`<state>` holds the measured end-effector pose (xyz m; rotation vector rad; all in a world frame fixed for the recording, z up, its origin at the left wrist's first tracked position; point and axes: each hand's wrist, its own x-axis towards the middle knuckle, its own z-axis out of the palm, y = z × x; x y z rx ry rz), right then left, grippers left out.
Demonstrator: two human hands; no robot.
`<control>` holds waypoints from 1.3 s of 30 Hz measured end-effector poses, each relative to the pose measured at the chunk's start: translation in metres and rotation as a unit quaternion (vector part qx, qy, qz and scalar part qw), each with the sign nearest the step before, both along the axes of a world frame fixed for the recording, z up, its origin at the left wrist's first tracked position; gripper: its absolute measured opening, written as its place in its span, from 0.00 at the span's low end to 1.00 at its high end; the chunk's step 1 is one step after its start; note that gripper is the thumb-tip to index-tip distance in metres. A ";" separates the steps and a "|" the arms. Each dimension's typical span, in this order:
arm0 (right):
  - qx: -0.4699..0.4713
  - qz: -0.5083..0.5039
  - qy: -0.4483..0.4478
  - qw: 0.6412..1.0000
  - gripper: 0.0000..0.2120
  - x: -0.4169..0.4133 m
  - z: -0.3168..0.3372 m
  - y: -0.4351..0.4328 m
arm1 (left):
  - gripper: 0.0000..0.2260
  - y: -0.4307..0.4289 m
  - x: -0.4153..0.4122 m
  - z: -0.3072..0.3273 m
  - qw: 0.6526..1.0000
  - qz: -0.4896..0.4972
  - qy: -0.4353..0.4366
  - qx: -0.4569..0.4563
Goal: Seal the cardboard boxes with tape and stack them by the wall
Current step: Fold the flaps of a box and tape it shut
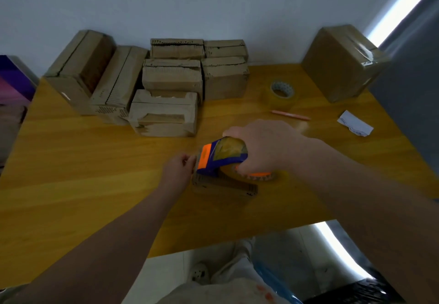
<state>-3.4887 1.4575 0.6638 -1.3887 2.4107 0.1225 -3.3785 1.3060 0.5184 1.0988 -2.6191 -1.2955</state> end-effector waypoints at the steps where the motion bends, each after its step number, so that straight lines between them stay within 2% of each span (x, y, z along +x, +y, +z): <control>1: -0.004 0.002 0.002 1.000 0.37 0.000 -0.001 -0.001 | 0.11 0.000 -0.001 -0.001 1.000 0.004 0.000 0.028; 3: -0.010 0.004 0.001 1.000 0.37 0.001 -0.003 -0.003 | 0.10 -0.001 0.000 -0.004 0.996 0.023 -0.025 0.077; 5: -0.009 0.004 0.001 1.000 0.37 0.001 -0.003 -0.003 | 0.13 -0.002 0.006 -0.005 0.996 0.033 -0.054 0.068; 7: -0.009 0.001 -0.003 1.000 0.37 -0.001 -0.004 -0.002 | 0.13 0.000 0.012 0.000 0.993 0.065 0.014 0.098; 9: -0.014 -0.005 -0.014 1.000 0.37 -0.002 -0.005 0.000 | 0.19 0.006 0.017 0.013 0.961 0.091 0.114 0.236; 10: -0.016 -0.004 -0.018 1.000 0.37 -0.003 -0.006 0.000 | 0.24 0.010 0.018 0.020 0.939 0.081 0.137 0.305; 12: -0.017 -0.003 -0.022 1.000 0.37 -0.003 -0.006 0.000 | 0.32 0.014 0.021 0.026 0.920 0.031 0.127 0.368; 16: -0.028 -0.004 -0.032 0.999 0.36 -0.002 -0.008 -0.002 | 0.39 0.015 0.023 0.020 0.928 -0.053 0.049 0.364; 19: -0.036 0.000 -0.039 0.999 0.36 -0.002 -0.008 -0.002 | 0.39 0.010 0.022 0.015 0.943 -0.095 0.006 0.319; 22: -0.041 -0.004 -0.047 0.998 0.36 -0.004 -0.007 0.002 | 0.48 0.002 0.018 0.015 0.946 -0.176 0.011 0.272; 24: -0.054 -0.002 -0.050 0.997 0.35 -0.005 -0.008 0.005 | 0.50 -0.001 0.014 0.014 0.961 -0.218 -0.008 0.170; 27: -0.067 0.001 -0.052 0.996 0.34 -0.006 -0.009 0.008 | 0.48 -0.001 0.010 0.013 0.971 -0.230 -0.043 0.044; 33: -0.095 -0.012 -0.098 0.991 0.33 -0.013 -0.008 0.021 | 0.50 -0.004 0.008 0.012 0.943 -0.266 -0.135 -0.151; 39: -0.089 -0.035 -0.179 0.979 0.37 -0.018 -0.002 0.045 | 0.54 -0.004 0.007 0.009 0.925 -0.284 -0.139 -0.211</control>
